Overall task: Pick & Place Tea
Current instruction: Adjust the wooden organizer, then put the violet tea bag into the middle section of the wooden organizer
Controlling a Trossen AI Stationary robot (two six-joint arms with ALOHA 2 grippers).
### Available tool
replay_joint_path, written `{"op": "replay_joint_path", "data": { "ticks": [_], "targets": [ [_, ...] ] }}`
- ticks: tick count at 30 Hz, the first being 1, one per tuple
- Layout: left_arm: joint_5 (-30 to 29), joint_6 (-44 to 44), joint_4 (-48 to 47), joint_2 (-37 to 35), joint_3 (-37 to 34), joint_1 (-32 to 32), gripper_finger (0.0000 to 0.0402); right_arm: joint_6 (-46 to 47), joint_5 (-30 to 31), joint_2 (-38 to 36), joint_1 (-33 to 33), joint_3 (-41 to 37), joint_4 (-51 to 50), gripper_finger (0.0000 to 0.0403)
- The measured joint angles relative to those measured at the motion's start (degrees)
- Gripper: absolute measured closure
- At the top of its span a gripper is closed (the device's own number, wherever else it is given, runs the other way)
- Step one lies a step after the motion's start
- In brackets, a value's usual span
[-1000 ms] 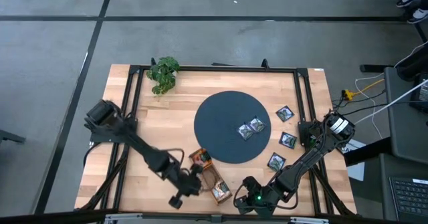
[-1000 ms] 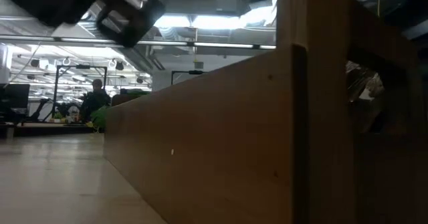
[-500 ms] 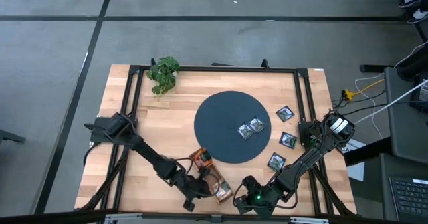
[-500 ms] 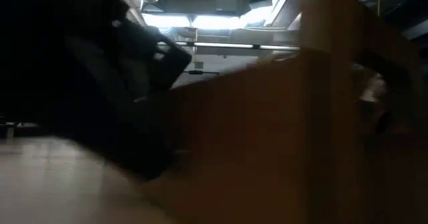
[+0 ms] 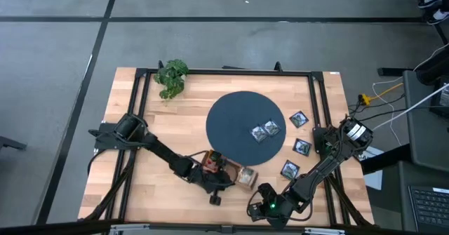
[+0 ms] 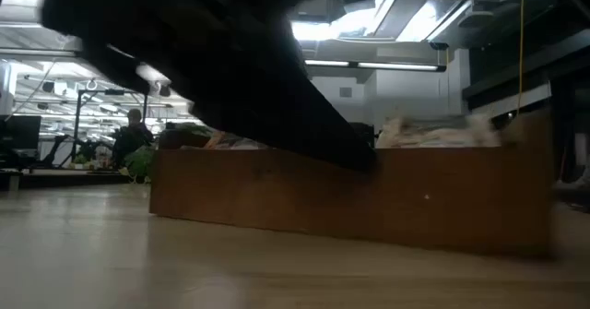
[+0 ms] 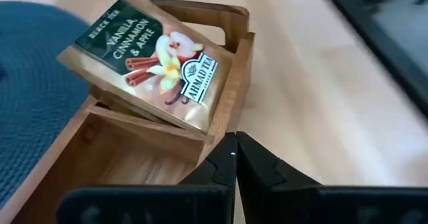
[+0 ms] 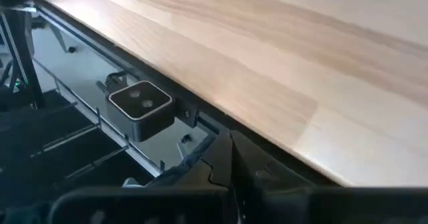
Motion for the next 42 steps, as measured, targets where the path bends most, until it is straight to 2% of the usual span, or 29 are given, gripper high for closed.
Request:
{"op": "replay_joint_path", "data": {
  "ticks": [3, 6, 9, 15, 24, 28, 31, 36, 42],
  "targets": [
    [0.75, -0.04, -0.09, 0.00, 0.00, 2.19, 0.0398, 1.79, 0.46, -0.32, 0.42, 0.04, -0.23, 0.0398],
    [5.99, -0.30, -0.14, -1.36, 0.00, 3.68, 0.0399, 1.88, 0.99, -1.13, 0.51, 1.09, -1.47, 0.0389],
    [8.66, -0.34, -0.65, -5.16, 0.04, 3.36, 0.0400, 1.90, 4.30, -2.96, 0.48, 2.24, -5.34, 0.0378],
    [9.58, 0.37, -5.97, -14.72, 0.07, 3.79, 0.0399, 2.18, 11.62, -8.49, 0.49, 4.40, -16.39, 0.0383],
    [27.99, -9.68, -17.07, -20.78, 0.08, 15.06, 0.0400, 8.42, 12.02, -11.87, -2.39, 4.42, -29.40, 0.0394],
    [34.36, -11.94, -21.28, -21.04, 1.44, 21.28, 0.0399, 9.38, 12.11, -12.43, -5.95, 4.42, -36.26, 0.0381],
    [37.41, -9.40, -25.65, -20.48, 4.51, 24.97, 0.0400, 9.30, 12.15, -12.47, -9.02, 4.42, -42.10, 0.0376],
    [37.59, -4.63, -31.42, -17.86, 9.37, 28.64, 0.0399, 5.69, 12.19, -12.47, -14.83, 4.39, -48.72, 0.0378],
    [39.95, -3.55, -36.32, -11.45, 14.64, 33.33, 0.0399, -4.18, 9.60, -12.43, -22.68, 4.33, -52.07, 0.0383]
  ]
}}
